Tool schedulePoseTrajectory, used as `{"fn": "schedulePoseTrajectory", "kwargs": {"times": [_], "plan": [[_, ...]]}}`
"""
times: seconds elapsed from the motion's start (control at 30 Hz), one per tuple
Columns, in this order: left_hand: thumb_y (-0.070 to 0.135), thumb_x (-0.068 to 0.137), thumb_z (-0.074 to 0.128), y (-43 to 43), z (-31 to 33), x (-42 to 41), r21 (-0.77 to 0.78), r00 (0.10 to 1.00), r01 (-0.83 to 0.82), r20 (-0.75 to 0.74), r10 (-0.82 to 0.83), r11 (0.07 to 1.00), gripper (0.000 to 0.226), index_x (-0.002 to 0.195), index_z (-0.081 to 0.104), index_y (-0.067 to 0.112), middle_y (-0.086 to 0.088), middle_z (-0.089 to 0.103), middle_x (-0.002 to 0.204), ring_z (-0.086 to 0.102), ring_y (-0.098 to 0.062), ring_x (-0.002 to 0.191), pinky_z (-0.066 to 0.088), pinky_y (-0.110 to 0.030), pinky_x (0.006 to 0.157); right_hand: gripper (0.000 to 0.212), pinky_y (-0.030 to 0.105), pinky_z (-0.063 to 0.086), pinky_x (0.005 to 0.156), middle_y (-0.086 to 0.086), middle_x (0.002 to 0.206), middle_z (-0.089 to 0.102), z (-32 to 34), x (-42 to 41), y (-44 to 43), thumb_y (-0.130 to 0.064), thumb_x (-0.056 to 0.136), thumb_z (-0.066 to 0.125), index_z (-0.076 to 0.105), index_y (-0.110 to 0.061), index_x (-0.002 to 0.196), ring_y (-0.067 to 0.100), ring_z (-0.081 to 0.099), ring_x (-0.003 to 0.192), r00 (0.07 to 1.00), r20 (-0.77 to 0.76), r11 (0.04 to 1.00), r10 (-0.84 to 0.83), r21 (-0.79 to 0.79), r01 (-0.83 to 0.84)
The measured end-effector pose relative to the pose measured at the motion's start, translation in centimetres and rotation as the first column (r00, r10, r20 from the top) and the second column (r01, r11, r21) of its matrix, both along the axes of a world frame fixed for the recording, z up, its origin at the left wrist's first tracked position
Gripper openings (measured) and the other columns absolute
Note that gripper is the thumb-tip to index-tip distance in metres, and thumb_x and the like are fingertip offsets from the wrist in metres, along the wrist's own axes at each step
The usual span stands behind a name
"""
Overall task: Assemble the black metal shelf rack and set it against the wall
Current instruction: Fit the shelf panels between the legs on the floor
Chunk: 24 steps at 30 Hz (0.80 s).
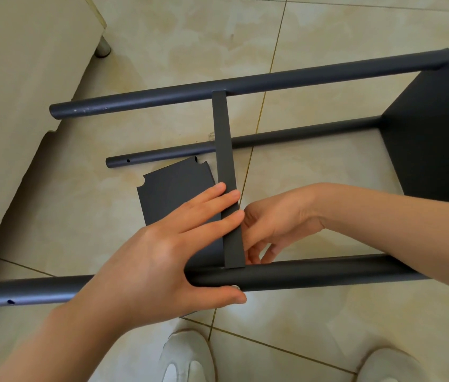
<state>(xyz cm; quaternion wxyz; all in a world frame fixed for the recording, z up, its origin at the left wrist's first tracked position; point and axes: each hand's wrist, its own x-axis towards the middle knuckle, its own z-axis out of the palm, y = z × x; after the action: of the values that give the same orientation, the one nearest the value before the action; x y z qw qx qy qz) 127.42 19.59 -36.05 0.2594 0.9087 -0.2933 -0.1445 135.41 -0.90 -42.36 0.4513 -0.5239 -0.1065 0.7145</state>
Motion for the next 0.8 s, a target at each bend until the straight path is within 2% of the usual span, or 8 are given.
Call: {"fn": "schedulePoseTrajectory", "kwargs": {"times": [0.13, 0.23, 0.37, 0.6, 0.8], "plan": [[0.067, 0.078, 0.063, 0.09, -0.06, -0.02, -0.008, 1.0, -0.001, -0.001, 0.001, 1.0, 0.084, 0.146, 0.05, 0.02, 0.011, 0.037, 0.159, 0.024, -0.006, 0.151, 0.032, -0.036, 0.115, 0.014, 0.042, 0.049, 0.101, 0.009, 0.102, 0.069, -0.17, -0.03, -0.15, -0.006, 0.096, 0.058, 0.069, -0.006, 0.103, 0.019, 0.065, 0.093, 0.998, -0.049, 0.998, -0.039, 0.047, 0.041], [0.067, 0.077, 0.063, 0.09, -0.11, -0.01, -0.01, 1.0, -0.001, 0.005, 0.001, 1.0, 0.084, 0.146, 0.05, 0.02, 0.011, 0.036, 0.16, 0.024, -0.006, 0.151, 0.033, -0.037, 0.115, 0.017, 0.04, 0.051, 0.096, 0.012, 0.104, 0.066, -0.45, -0.12, -0.01, -0.007, 0.095, 0.059, 0.066, -0.002, 0.11, 0.019, 0.064, 0.089, 0.999, -0.039, 0.999, -0.031, 0.028, 0.033], [0.066, 0.078, 0.063, 0.11, -0.06, 0.09, -0.014, 1.0, -0.004, 0.014, 0.004, 1.0, 0.084, 0.146, 0.05, 0.02, 0.011, 0.037, 0.159, 0.024, -0.006, 0.151, 0.032, -0.037, 0.115, 0.014, 0.031, 0.053, 0.088, 0.003, 0.09, 0.072, 0.0, 0.23, -0.13, -0.014, 0.096, 0.059, 0.073, -0.013, 0.094, 0.014, 0.066, 0.082, 1.0, 0.009, 0.999, 0.006, 0.041, -0.006], [0.066, 0.078, 0.064, 0.07, -0.04, -0.09, -0.005, 1.0, -0.003, 0.025, 0.003, 1.0, 0.082, 0.145, 0.052, 0.02, 0.011, 0.038, 0.158, 0.026, -0.005, 0.15, 0.04, -0.039, 0.11, 0.014, 0.045, 0.046, 0.104, 0.012, 0.103, 0.067, -0.38, -0.49, 0.02, -0.004, 0.095, 0.057, 0.069, -0.005, 0.102, 0.021, 0.063, 0.095, 0.998, -0.031, 0.996, -0.062, 0.06, 0.063], [0.066, 0.078, 0.064, -0.07, 0.07, -0.07, -0.008, 0.999, -0.007, 0.038, 0.008, 1.0, 0.081, 0.144, 0.054, 0.021, 0.012, 0.039, 0.158, 0.026, -0.005, 0.15, 0.046, -0.043, 0.106, 0.022, 0.048, 0.045, 0.101, 0.022, 0.112, 0.058, -0.18, -0.48, 0.25, -0.003, 0.094, 0.055, 0.062, -0.001, 0.115, 0.023, 0.06, 0.091, 0.997, -0.063, 0.997, -0.052, 0.053, 0.055]]}}
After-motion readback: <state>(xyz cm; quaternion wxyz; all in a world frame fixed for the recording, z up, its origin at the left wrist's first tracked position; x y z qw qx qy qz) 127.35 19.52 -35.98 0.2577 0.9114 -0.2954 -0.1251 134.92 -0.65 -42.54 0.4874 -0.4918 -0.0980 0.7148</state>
